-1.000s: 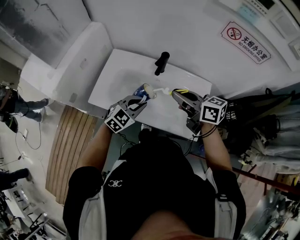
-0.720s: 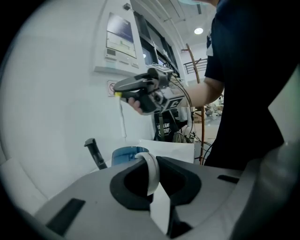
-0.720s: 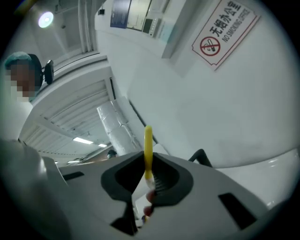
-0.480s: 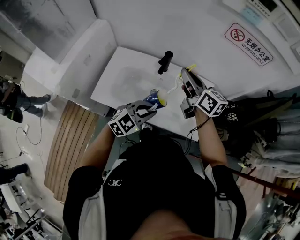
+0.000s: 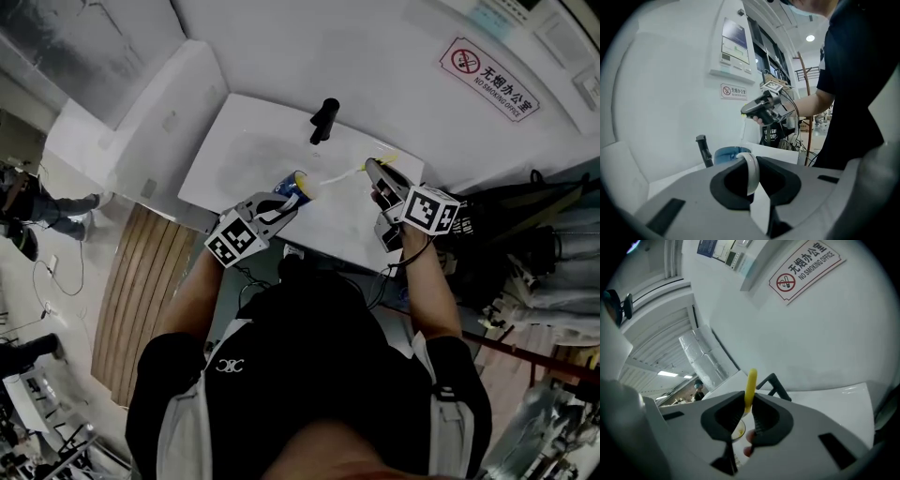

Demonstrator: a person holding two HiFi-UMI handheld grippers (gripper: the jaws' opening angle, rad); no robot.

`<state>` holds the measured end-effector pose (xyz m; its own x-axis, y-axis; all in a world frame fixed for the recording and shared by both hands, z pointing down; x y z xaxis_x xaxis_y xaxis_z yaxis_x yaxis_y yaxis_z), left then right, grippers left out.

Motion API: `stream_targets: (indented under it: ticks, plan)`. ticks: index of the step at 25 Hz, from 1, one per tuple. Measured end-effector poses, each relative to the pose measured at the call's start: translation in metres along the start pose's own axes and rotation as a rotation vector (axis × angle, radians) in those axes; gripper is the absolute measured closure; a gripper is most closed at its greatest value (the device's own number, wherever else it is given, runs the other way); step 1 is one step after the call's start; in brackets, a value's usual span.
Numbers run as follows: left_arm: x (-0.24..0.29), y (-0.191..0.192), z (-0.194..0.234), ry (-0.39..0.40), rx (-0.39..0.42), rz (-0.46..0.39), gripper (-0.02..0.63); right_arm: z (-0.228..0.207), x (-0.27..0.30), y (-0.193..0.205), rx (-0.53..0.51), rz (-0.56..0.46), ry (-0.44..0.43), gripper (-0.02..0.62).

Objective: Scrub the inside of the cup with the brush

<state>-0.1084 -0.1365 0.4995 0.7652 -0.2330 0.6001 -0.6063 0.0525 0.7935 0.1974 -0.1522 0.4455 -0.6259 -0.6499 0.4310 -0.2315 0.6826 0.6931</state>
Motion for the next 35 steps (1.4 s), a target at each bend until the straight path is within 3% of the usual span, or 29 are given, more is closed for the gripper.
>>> stream_targets:
  ticks: [5,11,18,25,29,32,35]
  plan:
    - [0.004,0.009,0.007,-0.025,-0.042,0.028,0.558,0.012,-0.010,0.013,-0.046,0.107,-0.095,0.543]
    - [0.007,0.016,0.010,-0.028,-0.015,0.086,0.558,0.029,-0.007,0.018,-0.074,0.185,-0.188,0.534]
    - [0.013,0.006,-0.002,0.034,0.050,0.100,0.558,0.034,0.003,0.002,-0.017,0.055,-0.251,0.538]
    - [0.008,-0.008,-0.013,0.099,0.112,0.082,0.558,0.026,0.023,-0.025,-0.006,-0.047,-0.232,0.543]
    - [0.003,-0.021,-0.021,0.136,0.175,0.073,0.558,0.011,0.035,-0.030,0.021,-0.087,-0.154,0.545]
    - [0.001,-0.018,-0.019,0.137,0.158,0.059,0.558,-0.002,0.037,-0.027,0.039,-0.085,-0.093,0.543]
    - [-0.007,-0.011,-0.011,0.128,0.080,0.014,0.558,-0.017,0.035,-0.021,0.057,-0.061,-0.053,0.540]
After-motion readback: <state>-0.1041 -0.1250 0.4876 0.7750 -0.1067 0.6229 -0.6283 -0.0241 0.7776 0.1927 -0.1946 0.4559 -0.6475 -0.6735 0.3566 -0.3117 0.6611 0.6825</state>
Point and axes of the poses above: the fingertips, and each gripper's own axes: x forward along the fingers, z to its left, y out of its underside, the point moved 10 cm from there along -x, backward along the fingers, and after that the axes turned 14 degrees about z, right-handed, at the moved point
